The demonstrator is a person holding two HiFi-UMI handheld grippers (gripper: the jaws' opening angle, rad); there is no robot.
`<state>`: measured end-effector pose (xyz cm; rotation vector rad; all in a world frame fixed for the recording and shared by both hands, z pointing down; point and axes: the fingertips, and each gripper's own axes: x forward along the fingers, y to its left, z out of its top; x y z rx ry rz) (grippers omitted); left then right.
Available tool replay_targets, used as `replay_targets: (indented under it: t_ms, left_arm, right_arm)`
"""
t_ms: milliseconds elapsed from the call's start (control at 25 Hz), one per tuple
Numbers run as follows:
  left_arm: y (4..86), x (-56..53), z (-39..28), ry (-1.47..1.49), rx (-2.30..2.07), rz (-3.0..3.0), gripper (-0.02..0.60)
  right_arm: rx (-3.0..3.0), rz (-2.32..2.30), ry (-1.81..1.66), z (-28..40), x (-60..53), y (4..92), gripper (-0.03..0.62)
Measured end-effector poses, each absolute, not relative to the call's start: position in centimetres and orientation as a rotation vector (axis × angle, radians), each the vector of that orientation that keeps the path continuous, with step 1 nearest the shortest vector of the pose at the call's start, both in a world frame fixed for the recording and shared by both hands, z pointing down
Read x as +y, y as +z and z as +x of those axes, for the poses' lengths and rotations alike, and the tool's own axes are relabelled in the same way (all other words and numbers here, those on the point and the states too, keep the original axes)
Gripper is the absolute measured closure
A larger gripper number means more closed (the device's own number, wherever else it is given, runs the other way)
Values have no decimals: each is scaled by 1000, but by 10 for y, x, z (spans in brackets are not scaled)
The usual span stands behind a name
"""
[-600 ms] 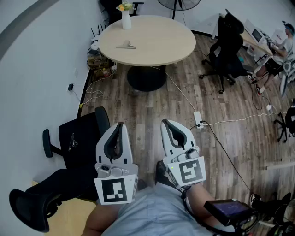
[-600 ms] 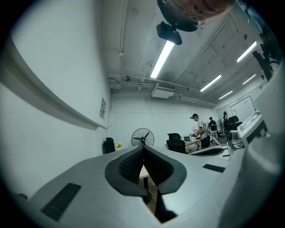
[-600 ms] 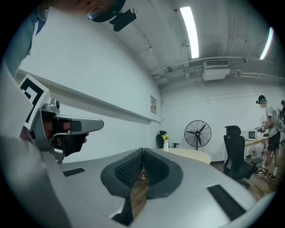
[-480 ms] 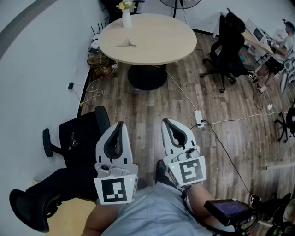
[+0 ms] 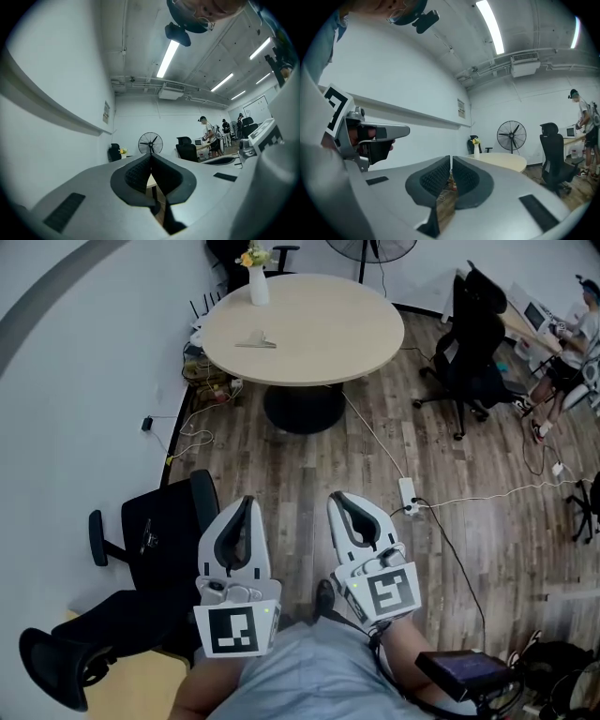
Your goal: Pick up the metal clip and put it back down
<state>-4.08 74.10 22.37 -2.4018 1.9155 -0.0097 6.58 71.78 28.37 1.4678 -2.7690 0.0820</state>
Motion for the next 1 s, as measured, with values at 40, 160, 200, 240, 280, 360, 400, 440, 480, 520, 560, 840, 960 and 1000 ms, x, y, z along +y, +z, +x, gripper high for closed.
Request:
replay_targets:
  t_ms: [40,160,200,240,280,360,400,440,480,520,560,840,960,1000]
  left_arm:
    - [223,737,-34,-16,1918,-2394,563]
    - [219,726,-16,-38,1921,-2358,563]
    - [219,723,-11,-44,1926,-2351,563]
    - [220,719,-8,-54,1930,-2344,563]
    - [221,715,-6,-66,1933,-2337,563]
    - [224,704,-4,-77,1951,-2334,563]
    - [226,699,-3,-74,1966,-2340,563]
    - [229,693,-4,-69,1979,-2344,563]
    - [232,686,-5,-67,1988,-2346,563]
    - [235,679,-8,-67,1997,-2347,563]
    - [240,670,-12,-71,2009,-2348,563]
    - [271,571,-57,-116,2093,-2341,563]
    - [278,524,-75,-110,2110,-2366,563]
    - [279,509,-83,-107,2110,-2370,563]
  right_arm:
    - [-2768,1471,86,74,712,284,545]
    - [-2767,1486,106,99,694,287,545]
    - [-2765,1485,109,105,688,288,545]
    - [-2764,1482,111,110,682,289,545]
    - [-2764,1481,115,114,676,289,545]
    - [-2769,1474,125,117,664,291,545]
    - [-2772,1468,131,118,658,293,545]
    - [-2772,1460,138,117,652,296,545]
    - [-2771,1450,143,115,645,300,545]
    - [-2767,1438,150,112,637,304,545]
    - [-2762,1427,158,108,629,309,545]
    - [-2738,1352,192,68,532,336,545]
    - [-2726,1336,201,48,487,342,545]
    - [-2724,1332,201,40,472,343,545]
